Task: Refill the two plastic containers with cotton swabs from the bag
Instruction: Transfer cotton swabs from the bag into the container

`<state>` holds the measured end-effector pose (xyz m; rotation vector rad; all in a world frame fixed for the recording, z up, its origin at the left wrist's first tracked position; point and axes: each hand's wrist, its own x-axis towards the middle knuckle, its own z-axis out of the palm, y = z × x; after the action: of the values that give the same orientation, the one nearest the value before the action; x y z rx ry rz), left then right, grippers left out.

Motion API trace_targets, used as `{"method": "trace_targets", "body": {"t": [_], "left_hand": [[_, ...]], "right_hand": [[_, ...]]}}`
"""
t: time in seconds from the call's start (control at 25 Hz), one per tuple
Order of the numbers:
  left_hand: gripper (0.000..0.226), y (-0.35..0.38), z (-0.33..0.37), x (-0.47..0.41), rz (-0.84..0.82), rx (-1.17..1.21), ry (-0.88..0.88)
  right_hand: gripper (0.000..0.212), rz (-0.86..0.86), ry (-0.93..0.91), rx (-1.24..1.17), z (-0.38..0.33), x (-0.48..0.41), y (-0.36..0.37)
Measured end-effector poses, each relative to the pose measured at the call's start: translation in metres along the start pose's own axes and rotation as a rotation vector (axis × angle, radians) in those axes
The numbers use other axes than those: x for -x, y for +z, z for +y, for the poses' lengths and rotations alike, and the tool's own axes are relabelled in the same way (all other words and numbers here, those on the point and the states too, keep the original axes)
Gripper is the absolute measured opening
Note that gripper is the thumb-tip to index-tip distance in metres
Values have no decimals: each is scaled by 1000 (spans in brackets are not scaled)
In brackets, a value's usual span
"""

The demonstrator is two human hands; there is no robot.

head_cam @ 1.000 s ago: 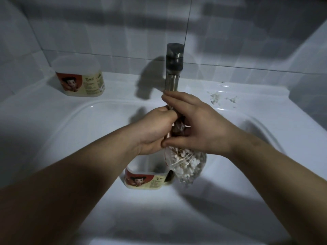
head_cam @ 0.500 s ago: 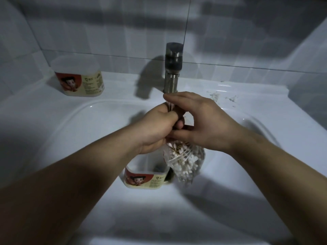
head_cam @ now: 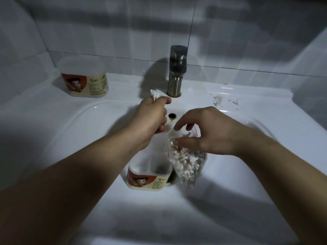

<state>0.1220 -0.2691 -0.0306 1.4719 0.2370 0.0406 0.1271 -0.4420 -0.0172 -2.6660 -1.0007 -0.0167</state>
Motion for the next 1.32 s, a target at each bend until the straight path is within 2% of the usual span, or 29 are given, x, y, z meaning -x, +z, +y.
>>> {"method": "trace_targets", "body": {"t": [0.08,0.12,0.24,0.32,0.48,0.68,0.84,1.04,1.16,1.32], "left_hand": [[14,2,-1,1,-25,3,6],[14,4,-2,1,-37,1,9],[15,7,-4,2,-77,-18,24],[16,8,-6,3,-104,-33,40],[19,10,-11,2,-125,-13,55],[21,11,-11,2,-124,36,86],[22,10,-10,2,-138,30,152],[24,10,-11,7,-164,-168,246],[25,7,-11,9,-150,-330,326],[24,3,-10,6,-69,-355,324]], "right_hand": [[52,-99,56,28,0,0,0],[51,-123,59,21,-1,1,-1],[32,-113,15,-1,-2,2,-3],[27,-109,-11,-7,-4,2,-2],[44,-134,-28,29,-11,-1,9],[15,-107,7,-62,-20,-2,11],[22,-115,86,-36,-23,-2,11],[16,-65,179,-46,-20,-3,14],[26,-14,246,-101,-11,-3,7],[26,37,292,-268,-10,-1,1]]}}
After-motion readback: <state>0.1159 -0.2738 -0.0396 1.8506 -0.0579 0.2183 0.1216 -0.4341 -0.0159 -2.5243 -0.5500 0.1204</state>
